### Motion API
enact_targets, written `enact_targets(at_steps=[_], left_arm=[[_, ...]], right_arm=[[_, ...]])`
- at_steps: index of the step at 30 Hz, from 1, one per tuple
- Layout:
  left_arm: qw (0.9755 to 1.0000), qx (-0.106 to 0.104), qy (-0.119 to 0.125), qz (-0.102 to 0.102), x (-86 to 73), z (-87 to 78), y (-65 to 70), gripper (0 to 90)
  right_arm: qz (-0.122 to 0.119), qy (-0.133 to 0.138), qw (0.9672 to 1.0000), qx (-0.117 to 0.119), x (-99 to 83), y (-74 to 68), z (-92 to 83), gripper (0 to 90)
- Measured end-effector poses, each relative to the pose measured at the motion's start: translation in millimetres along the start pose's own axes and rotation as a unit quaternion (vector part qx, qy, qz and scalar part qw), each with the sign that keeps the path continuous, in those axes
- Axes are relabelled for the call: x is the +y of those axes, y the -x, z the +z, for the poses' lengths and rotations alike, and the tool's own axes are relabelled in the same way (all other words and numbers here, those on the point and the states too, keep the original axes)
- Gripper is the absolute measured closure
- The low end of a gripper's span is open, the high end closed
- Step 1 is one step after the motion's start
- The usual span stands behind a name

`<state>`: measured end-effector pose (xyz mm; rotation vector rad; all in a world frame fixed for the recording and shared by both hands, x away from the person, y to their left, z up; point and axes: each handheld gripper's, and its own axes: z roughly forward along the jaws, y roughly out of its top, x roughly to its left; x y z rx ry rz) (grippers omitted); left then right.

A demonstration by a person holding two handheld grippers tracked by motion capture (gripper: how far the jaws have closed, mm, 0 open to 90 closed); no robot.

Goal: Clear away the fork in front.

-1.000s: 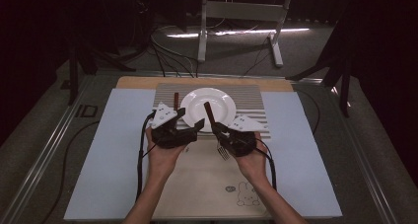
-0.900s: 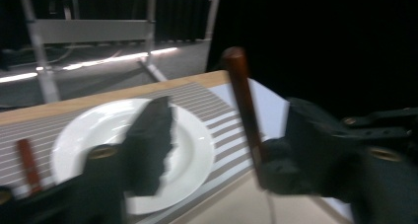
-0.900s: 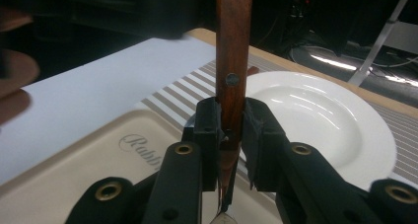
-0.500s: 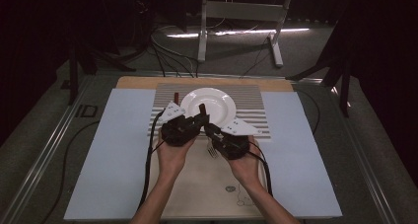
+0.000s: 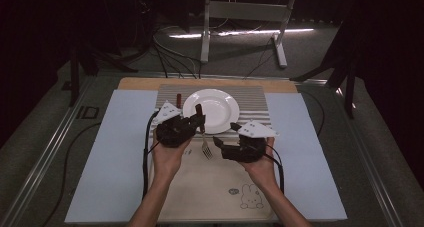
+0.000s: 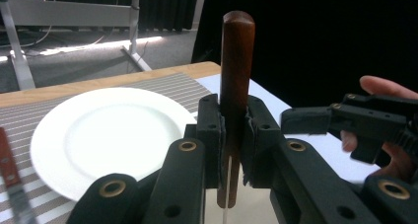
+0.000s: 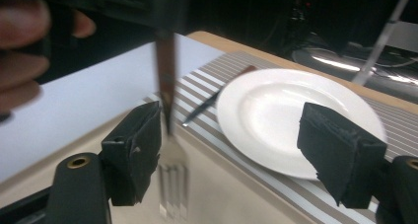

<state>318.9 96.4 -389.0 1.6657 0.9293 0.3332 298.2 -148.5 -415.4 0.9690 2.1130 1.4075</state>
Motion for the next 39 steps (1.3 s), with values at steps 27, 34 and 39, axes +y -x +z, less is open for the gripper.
enact_targets(at_steps=[27, 34, 39], left_arm=[[0.999, 0.011, -0.044, -0.003, -11.8, -52.1, -35.1, 80.6], [0.9981, 0.006, -0.062, 0.001, -17.5, -64.4, -41.6, 80.6], [0.9977, 0.01, -0.067, 0.004, -22.0, -71.2, -43.9, 80.6]], right_arm=[[0.044, -0.019, 0.9948, -0.09, -57.0, 41.2, -59.0, 14.9], [0.049, -0.017, 0.9934, -0.102, -67.9, 46.1, -75.9, 14.5], [0.047, -0.021, 0.993, -0.106, -73.3, 46.0, -80.1, 14.4]])
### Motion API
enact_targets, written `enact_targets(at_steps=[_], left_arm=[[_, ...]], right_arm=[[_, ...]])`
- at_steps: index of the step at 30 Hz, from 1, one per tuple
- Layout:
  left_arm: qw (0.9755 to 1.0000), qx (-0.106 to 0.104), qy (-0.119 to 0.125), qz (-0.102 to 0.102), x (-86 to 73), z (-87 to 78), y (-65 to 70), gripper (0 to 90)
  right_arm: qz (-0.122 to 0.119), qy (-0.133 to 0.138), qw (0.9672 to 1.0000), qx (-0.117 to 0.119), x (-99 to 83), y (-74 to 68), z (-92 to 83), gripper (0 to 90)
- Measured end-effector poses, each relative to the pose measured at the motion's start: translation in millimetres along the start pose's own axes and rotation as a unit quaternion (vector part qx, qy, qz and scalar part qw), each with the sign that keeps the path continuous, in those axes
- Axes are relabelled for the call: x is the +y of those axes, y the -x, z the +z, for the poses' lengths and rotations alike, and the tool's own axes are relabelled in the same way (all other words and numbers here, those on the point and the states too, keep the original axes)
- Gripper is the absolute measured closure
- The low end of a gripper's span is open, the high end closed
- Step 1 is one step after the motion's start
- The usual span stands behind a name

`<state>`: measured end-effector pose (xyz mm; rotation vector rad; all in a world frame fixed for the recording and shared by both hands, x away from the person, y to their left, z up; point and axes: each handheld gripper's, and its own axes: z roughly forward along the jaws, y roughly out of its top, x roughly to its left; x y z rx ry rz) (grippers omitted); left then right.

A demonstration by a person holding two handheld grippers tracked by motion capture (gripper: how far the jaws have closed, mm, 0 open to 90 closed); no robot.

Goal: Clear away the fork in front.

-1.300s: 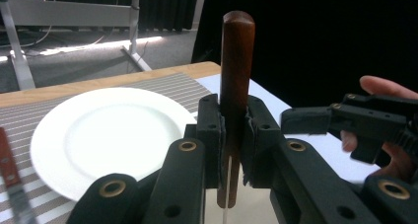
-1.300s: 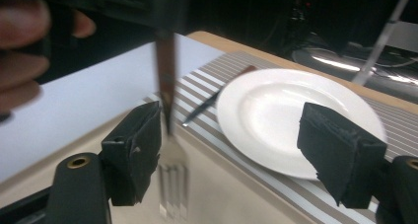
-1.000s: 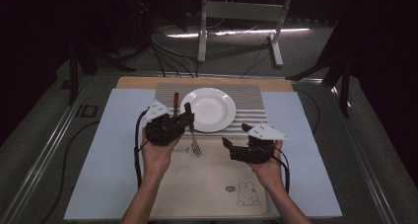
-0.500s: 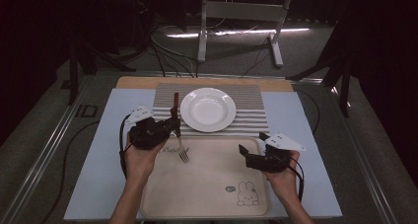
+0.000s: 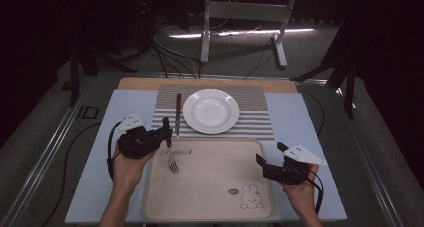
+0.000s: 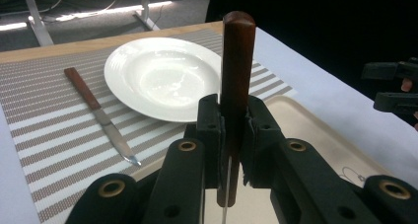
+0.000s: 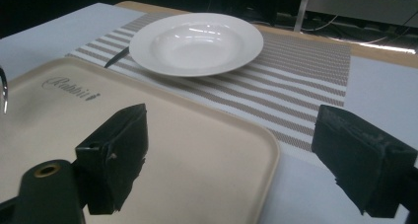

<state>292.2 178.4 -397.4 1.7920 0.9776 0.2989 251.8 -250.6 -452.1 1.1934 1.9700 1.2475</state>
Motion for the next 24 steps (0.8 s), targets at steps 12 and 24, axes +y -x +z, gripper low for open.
enact_targets(at_steps=[12, 24], left_arm=[[0.9998, -0.01, -0.019, -0.003, -10.5, -14.9, -2.6, 80.7], [0.9989, -0.016, -0.042, -0.011, -17.3, -23.2, -1.1, 80.6]], right_arm=[[0.006, -0.007, 0.9999, -0.008, -6.5, 1.8, -1.7, 14.5], [0.006, -0.007, 0.9998, -0.015, -8.3, 6.5, -1.3, 14.6]])
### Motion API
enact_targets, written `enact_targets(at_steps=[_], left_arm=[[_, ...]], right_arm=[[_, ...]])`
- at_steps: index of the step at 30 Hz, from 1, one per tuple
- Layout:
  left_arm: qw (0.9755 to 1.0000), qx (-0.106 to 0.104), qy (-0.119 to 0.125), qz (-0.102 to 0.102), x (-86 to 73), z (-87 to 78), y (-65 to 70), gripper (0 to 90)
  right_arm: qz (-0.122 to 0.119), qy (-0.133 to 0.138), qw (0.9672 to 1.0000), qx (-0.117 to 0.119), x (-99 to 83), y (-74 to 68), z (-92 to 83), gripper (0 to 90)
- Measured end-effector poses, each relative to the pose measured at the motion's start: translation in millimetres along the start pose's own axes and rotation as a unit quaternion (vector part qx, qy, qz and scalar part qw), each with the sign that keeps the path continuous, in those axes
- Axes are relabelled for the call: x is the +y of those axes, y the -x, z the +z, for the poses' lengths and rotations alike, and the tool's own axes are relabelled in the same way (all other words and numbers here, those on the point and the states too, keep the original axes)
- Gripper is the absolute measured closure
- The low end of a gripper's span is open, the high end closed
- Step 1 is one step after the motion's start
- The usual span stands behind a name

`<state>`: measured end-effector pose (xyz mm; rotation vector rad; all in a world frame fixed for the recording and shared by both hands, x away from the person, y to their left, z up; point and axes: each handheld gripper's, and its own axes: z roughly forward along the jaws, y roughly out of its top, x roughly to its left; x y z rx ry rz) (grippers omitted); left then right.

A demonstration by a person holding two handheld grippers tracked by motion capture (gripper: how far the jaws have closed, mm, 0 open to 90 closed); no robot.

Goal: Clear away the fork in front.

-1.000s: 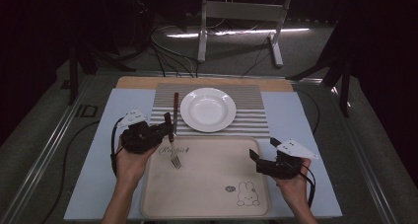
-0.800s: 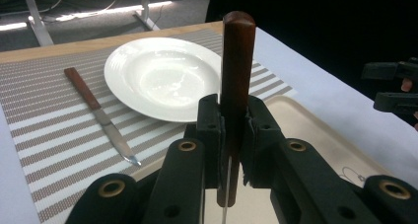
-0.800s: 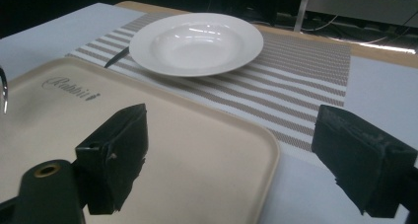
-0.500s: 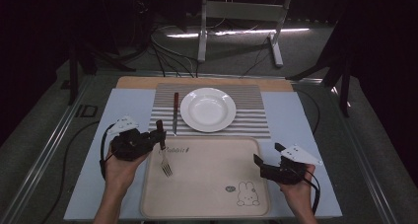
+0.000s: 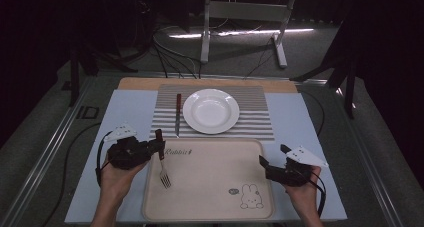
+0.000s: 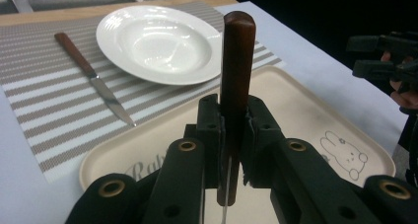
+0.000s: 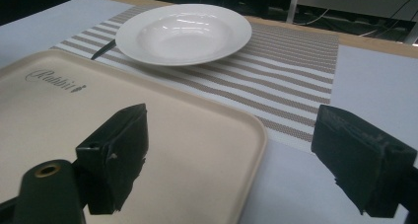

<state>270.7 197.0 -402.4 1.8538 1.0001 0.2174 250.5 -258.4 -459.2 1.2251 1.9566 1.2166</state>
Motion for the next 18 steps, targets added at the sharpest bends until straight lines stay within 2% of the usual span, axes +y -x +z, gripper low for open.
enact_targets(at_steps=[3, 8, 10, 13, 18], left_arm=[[0.9999, 0.002, -0.006, -0.014, -3.0, -0.6, -3.0, 80.5], [0.9996, 0.002, -0.015, -0.024, -10.5, 5.7, -8.3, 80.4], [0.9996, -0.002, -0.004, -0.029, -13.9, 9.1, -11.8, 80.1], [0.9994, 0.006, 0.005, -0.035, -17.4, 14.4, -16.9, 79.6], [0.9991, 0.017, -0.017, -0.035, -25.0, 26.3, -23.1, 76.7]], right_arm=[[0.001, 0.0, 1.0, -0.003, -0.5, 1.2, 0.2, 14.6], [0.0, 0.0, 1.0, -0.006, -1.0, 1.5, 0.0, 14.7], [0.0, 0.0, 1.0, -0.006, -1.0, 1.4, 0.1, 14.7], [-0.001, -0.002, 1.0, -0.007, -1.8, 1.2, 1.0, 14.7], [-0.002, -0.003, 1.0, -0.007, -2.5, 1.6, 1.4, 14.7]])
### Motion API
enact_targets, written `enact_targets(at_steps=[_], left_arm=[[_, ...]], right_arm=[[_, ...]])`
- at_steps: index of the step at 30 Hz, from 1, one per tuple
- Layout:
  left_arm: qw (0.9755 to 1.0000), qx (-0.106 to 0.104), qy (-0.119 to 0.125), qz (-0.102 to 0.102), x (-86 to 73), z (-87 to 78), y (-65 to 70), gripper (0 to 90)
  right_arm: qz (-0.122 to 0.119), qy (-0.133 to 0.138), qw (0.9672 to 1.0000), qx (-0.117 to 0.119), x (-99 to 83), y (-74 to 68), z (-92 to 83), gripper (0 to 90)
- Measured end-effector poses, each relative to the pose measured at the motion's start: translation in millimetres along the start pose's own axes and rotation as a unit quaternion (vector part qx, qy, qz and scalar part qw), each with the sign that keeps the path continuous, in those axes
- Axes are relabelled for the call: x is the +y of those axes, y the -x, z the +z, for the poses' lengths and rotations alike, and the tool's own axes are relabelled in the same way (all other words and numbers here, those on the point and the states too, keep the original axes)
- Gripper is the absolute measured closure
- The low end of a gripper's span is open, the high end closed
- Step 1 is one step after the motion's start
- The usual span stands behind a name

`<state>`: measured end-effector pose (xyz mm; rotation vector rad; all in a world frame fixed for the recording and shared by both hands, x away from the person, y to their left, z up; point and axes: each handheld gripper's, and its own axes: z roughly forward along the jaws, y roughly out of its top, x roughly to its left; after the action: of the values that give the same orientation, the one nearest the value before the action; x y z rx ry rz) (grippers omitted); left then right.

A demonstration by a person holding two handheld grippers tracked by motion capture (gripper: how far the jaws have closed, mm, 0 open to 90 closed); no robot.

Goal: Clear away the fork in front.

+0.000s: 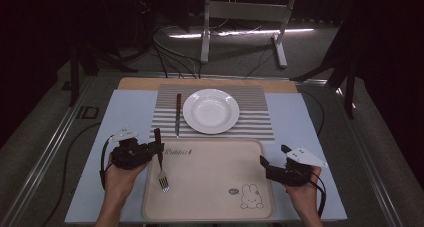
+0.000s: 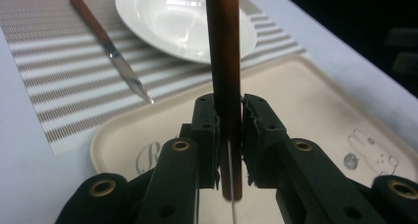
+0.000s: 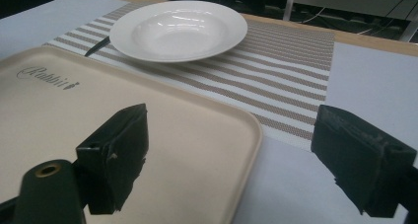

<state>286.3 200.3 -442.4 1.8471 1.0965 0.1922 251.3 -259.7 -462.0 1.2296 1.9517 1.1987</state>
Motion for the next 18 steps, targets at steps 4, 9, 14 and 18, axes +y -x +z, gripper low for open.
enact_targets(at_steps=[4, 9, 14, 18], left_arm=[[0.9998, 0.0, -0.019, -0.008, -11.9, 9.1, -4.0, 75.7], [0.999, -0.003, -0.039, -0.019, -21.4, 16.4, -8.2, 74.8], [0.9984, -0.013, -0.049, -0.026, -27.0, 19.1, -7.3, 75.3], [0.9975, -0.008, -0.059, -0.039, -34.1, 18.7, -9.1, 75.2]], right_arm=[[0.0, 0.0, 1.0, -0.001, -0.4, 0.1, -0.5, 14.7], [-0.001, -0.001, 1.0, -0.001, -1.2, 0.0, -0.6, 14.8], [-0.001, 0.0, 1.0, -0.001, -1.6, 0.2, -1.5, 14.8], [0.0, 0.0, 1.0, -0.001, -2.1, 0.5, -2.0, 14.9]])
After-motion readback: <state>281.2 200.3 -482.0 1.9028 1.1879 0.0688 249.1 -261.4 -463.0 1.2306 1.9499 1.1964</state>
